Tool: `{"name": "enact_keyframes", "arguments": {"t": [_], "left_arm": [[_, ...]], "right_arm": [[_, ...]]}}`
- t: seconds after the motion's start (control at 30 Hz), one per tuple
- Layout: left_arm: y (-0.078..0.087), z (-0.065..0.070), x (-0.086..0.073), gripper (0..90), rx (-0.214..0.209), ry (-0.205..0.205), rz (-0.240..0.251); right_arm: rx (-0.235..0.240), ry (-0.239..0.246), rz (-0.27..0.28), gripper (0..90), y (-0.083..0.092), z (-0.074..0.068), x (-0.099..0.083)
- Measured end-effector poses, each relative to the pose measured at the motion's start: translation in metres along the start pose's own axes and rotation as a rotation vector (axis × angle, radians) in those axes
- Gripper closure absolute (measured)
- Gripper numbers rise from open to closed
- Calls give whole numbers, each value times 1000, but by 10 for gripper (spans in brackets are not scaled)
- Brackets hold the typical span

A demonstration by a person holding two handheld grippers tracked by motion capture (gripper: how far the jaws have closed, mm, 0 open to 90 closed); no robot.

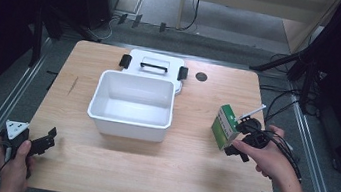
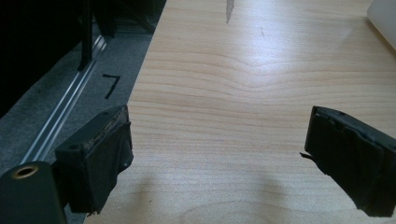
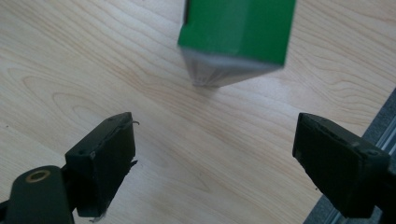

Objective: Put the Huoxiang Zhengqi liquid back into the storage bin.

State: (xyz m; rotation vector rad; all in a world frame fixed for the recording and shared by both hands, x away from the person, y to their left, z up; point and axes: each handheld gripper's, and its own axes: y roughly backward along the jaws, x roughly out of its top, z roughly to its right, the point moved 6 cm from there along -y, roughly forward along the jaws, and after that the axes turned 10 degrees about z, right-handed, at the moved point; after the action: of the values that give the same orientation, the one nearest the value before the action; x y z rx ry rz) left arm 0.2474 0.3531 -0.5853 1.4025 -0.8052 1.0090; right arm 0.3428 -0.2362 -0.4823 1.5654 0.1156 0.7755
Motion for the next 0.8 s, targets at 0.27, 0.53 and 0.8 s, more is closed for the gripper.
{"name": "enact_keyframes", "arguments": {"t": [0.27,0.53,0.8], "left_arm": [[-1,1,0,40,-7,3,-1],[-1,0,0,40,-8,7,-1],[-1,1,0,40,-11,6,-6]], "right_arm": [[-7,-3,-61,143,4,4,18],[-7,-23,-92,163,3,0,39],[-26,-39,-113,191,1,1,61]]}}
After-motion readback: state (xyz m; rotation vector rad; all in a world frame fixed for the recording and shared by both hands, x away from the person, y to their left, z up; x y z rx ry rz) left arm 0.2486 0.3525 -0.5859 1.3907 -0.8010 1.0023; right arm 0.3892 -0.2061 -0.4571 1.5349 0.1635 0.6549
